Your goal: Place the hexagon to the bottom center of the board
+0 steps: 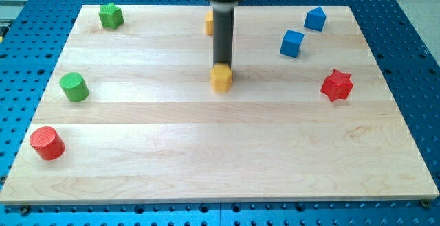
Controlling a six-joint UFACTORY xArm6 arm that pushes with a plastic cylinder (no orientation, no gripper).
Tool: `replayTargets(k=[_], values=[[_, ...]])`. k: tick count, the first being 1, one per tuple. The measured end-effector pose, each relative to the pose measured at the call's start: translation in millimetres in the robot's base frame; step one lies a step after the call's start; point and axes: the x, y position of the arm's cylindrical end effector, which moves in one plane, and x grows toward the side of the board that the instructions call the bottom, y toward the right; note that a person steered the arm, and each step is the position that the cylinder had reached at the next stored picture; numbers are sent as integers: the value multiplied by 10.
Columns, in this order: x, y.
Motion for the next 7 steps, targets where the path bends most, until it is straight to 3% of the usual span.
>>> replayTargets(k=[1, 2, 4, 5, 6, 7], values=[[285, 68], [252, 124], [1220, -212], [1088, -226], [391, -513], [-409, -1185]])
